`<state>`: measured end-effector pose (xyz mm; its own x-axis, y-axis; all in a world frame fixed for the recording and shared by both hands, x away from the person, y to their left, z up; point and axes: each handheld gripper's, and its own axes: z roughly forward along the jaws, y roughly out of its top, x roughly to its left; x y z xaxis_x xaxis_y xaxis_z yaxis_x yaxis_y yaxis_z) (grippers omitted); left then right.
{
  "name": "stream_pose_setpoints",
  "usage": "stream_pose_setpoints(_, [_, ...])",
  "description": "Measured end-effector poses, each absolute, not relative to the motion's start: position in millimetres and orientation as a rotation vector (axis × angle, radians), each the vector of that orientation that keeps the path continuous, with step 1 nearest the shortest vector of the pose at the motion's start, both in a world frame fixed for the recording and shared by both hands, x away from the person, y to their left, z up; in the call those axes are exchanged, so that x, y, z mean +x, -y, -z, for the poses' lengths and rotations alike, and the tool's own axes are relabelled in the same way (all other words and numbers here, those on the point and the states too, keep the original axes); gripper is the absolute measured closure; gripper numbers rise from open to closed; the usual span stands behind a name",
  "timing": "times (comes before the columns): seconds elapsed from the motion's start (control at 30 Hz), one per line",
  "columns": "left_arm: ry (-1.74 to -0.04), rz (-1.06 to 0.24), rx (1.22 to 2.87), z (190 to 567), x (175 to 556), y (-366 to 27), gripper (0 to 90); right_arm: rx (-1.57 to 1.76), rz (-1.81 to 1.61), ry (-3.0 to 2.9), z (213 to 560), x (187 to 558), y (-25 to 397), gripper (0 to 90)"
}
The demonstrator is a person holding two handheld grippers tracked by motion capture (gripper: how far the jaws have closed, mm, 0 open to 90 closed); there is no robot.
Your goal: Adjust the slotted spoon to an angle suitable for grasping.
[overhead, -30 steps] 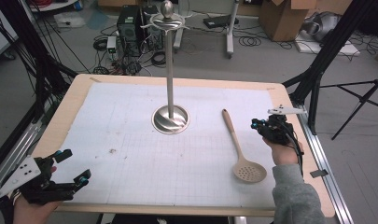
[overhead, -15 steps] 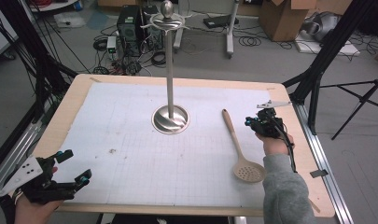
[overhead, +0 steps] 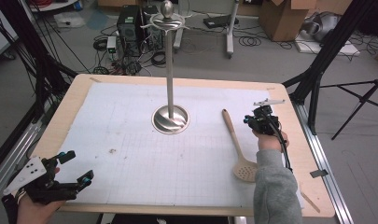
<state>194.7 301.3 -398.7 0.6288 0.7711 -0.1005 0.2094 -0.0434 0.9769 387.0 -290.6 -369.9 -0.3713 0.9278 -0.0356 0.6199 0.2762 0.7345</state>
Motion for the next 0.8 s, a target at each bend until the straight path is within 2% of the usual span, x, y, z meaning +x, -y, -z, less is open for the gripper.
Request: stream_pose_setpoints(0.8, [-0.842,-0.561,1.585,399.2,191.1,-303.9,3.0,1.409,-0.774,-2.183,398.2,410.8,263.6,90.0])
